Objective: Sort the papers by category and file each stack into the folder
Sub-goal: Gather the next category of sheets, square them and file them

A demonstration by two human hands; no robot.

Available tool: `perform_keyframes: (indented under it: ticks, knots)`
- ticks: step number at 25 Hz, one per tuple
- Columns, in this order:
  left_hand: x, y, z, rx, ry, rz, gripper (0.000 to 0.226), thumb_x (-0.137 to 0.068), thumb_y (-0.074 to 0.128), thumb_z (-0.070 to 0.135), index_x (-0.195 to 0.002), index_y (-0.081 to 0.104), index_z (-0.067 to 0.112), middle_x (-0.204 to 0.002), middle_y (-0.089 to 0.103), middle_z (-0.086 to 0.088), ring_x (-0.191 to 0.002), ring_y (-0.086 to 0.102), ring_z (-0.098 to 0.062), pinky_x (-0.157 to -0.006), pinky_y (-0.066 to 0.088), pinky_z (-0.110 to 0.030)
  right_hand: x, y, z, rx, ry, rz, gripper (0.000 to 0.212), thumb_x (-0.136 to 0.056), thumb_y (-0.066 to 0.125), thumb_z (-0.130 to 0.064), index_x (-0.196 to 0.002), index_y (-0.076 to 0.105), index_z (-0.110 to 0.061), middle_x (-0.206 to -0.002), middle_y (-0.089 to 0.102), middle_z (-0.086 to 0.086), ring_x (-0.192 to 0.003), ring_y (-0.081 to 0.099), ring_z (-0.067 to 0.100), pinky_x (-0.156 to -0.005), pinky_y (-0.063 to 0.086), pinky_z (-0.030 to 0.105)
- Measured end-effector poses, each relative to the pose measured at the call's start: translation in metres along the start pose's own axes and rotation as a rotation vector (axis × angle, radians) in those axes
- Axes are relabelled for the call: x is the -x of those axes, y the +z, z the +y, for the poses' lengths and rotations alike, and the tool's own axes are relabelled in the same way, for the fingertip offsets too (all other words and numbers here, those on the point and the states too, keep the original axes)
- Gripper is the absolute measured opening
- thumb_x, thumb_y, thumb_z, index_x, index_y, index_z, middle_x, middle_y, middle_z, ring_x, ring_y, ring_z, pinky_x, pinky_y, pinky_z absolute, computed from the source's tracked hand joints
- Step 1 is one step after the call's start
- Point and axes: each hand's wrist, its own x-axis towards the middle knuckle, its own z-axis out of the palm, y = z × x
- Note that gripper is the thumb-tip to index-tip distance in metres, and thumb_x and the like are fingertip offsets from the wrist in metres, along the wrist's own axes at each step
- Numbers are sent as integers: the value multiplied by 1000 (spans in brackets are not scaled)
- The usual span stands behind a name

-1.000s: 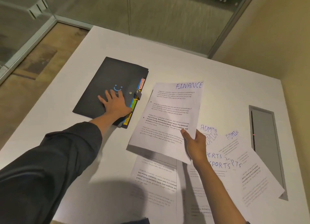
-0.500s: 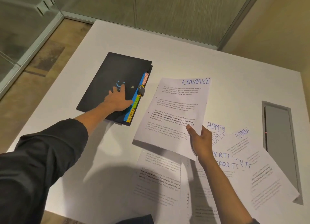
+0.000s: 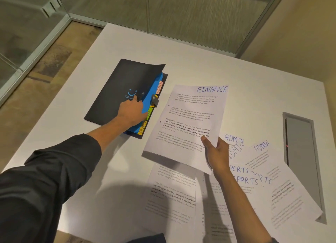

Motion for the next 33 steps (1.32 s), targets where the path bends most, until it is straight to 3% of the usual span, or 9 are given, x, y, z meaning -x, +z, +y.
perform_keyframes:
  ticks: [4, 9, 13, 18, 20, 25, 28, 30, 33]
  knots:
    - [-2, 10, -3, -12, -3, -33, 75, -81, 61, 62, -138, 42, 16, -151, 37, -11, -101, 65, -29, -79, 53, -38, 0, 0, -1, 17, -11, -6, 23, -95, 63, -14, -117, 68, -11, -103, 72, -8, -95, 66, -1, -74, 52, 7]
    - [0, 6, -6, 46, 14, 45, 58, -87, 50, 43, -136, 42, 12, -144, 44, -13, -98, 64, -32, -77, 52, -39, 0, 0, -1, 18, -8, -7, 25, -95, 64, -14, -119, 68, -10, -105, 73, -7, -97, 67, 1, -73, 51, 7]
    - [6, 10, -4, -43, 8, -5, 65, -88, 50, 45, -143, 34, 13, -155, 27, -13, -101, 63, -30, -76, 51, -35, 2, 2, -2, 12, 3, -18, 23, -95, 63, -15, -117, 68, -12, -106, 72, -7, -99, 67, 4, -78, 49, 16]
    - [10, 25, -12, -115, 37, -23, 62, -96, 45, 41, -148, 27, 12, -158, 19, -14, -107, 61, -30, -79, 54, -36, 4, 0, 0, 23, 9, -24, 21, -95, 63, -14, -116, 68, -13, -103, 72, -10, -94, 67, -1, -70, 50, 6]
    - [11, 19, -16, -100, 56, 2, 60, -98, 42, 35, -150, 20, 14, -158, 21, -15, -104, 62, -31, -78, 54, -38, 4, -1, 0, 32, 7, -24, 22, -95, 63, -14, -116, 68, -12, -103, 72, -8, -94, 67, 0, -75, 52, 11]
    - [20, -5, -20, -61, 123, -5, 80, -98, 46, 34, -149, -16, 42, -158, 17, -20, -65, 58, -18, -45, 38, -24, 2, 1, -3, 13, 10, -29, 24, -95, 64, -14, -118, 69, -11, -105, 74, -6, -99, 69, 9, -80, 52, 17]
    - [26, -13, -20, -119, 104, -54, 60, -98, 45, 30, -150, 17, 33, -156, 20, -19, -76, 63, -22, -56, 47, -29, 0, 4, -9, -8, 42, -71, 23, -95, 64, -15, -117, 69, -12, -103, 75, -6, -97, 70, 8, -78, 53, 17]
    - [31, -18, -19, -131, 89, -25, 38, -96, 46, 27, -134, 44, 18, -148, 35, -17, -79, 65, -26, -63, 51, -34, -3, 6, -13, -11, 61, -116, 23, -95, 64, -17, -117, 69, -13, -105, 75, -6, -99, 70, 8, -80, 53, 19]
    - [33, -21, -15, -135, 92, 0, 29, -95, 48, 25, -120, 52, 12, -125, 50, -11, -70, 61, -26, -58, 46, -34, -11, 12, -21, 21, 75, -172, 23, -94, 64, -18, -117, 69, -15, -105, 75, -7, -96, 70, 5, -75, 52, 15]
